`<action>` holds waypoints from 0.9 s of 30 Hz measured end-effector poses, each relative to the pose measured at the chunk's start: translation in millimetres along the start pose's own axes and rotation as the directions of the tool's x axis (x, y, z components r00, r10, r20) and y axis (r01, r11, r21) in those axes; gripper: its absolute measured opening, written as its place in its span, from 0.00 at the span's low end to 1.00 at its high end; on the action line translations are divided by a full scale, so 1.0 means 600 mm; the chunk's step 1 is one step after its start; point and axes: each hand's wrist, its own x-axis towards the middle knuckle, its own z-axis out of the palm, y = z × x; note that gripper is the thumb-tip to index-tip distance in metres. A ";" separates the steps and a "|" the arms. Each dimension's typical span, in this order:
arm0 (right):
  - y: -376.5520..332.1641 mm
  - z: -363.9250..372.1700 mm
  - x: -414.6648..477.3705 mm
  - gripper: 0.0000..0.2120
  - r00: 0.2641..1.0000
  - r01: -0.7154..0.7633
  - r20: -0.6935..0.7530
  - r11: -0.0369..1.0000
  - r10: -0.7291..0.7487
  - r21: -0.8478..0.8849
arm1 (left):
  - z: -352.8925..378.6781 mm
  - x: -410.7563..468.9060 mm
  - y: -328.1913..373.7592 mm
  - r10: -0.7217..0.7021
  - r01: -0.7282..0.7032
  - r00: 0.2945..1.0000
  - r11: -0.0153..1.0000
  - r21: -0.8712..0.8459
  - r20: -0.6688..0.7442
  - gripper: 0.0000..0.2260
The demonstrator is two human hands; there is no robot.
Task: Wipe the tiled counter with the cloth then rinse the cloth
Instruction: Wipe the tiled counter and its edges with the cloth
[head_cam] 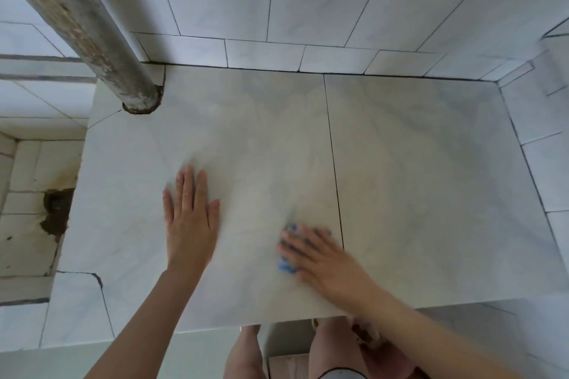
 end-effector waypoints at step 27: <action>0.132 -0.002 -0.111 0.29 0.709 -0.694 -0.100 0.716 0.698 0.077 | 0.004 -0.110 0.041 0.145 -0.140 0.980 0.989 -0.049 0.135 0.27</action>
